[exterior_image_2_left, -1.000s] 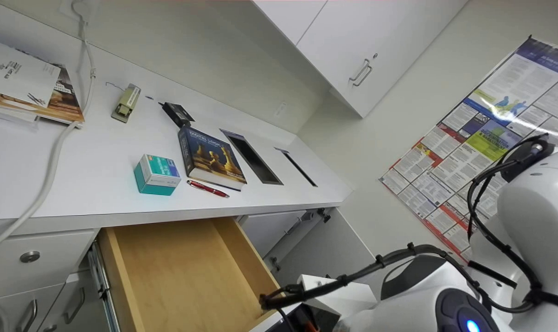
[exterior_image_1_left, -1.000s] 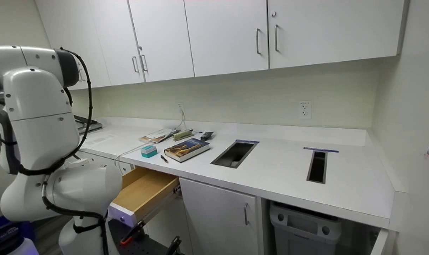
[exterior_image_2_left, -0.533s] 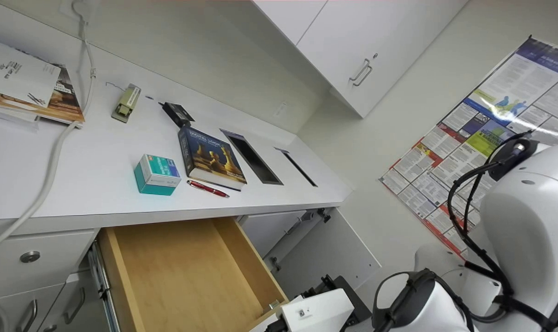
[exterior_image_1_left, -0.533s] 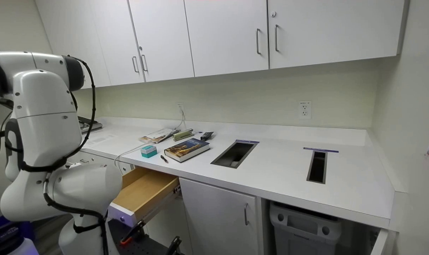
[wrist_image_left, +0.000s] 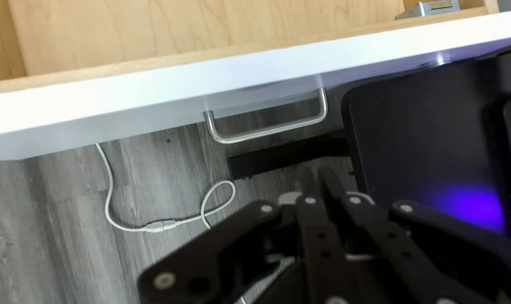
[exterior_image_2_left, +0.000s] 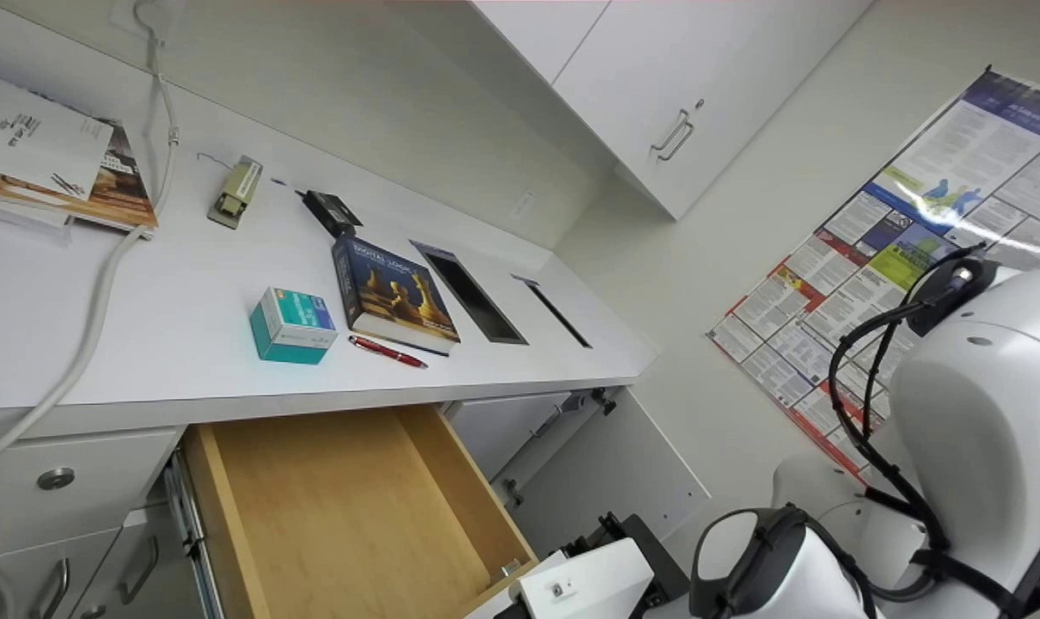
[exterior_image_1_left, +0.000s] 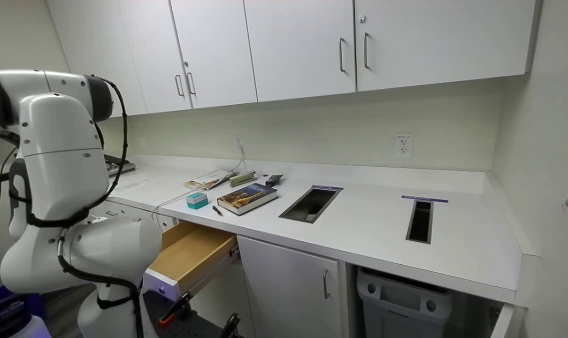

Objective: Remove the pen from the drawer and close it

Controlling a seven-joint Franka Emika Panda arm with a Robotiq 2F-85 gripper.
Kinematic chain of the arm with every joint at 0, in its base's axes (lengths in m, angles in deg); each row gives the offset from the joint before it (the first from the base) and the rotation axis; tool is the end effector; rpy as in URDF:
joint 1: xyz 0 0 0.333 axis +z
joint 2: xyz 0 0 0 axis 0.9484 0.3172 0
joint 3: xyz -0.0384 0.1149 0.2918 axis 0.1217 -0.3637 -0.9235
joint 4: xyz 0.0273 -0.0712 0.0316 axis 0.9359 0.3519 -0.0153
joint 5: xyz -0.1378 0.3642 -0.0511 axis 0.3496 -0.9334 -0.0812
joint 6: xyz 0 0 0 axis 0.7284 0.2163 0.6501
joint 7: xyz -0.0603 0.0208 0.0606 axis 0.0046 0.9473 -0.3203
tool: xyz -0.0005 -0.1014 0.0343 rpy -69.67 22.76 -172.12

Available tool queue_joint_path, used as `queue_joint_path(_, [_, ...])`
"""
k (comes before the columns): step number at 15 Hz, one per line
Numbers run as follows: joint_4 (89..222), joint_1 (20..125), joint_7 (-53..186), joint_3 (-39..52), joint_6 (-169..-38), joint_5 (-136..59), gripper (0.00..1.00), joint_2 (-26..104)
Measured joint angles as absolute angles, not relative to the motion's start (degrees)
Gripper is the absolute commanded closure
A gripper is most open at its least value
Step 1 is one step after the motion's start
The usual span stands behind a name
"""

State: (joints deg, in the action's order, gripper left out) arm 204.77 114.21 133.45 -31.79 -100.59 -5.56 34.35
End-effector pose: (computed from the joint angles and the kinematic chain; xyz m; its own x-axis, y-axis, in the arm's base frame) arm 0.1023 0.4269 0.2015 -0.9337 0.1457 -0.3270 0.2289 0.9452 -0.2326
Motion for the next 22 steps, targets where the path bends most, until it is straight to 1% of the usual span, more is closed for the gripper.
queue_joint_path(3, [205.18, 113.91, 133.44, -30.72, -103.40, -0.45, 1.00, 35.12])
queue_joint_path(8, [206.64, 112.30, 133.44, -27.82, -111.70, 8.26, 1.00, 36.73])
queue_joint_path(17, [206.33, 111.60, 129.92, -24.11, -108.57, 24.82, 1.00, 38.04])
queue_joint_path(22, [205.25, 109.23, 129.01, -22.44, -105.87, 31.38, 1.00, 38.20])
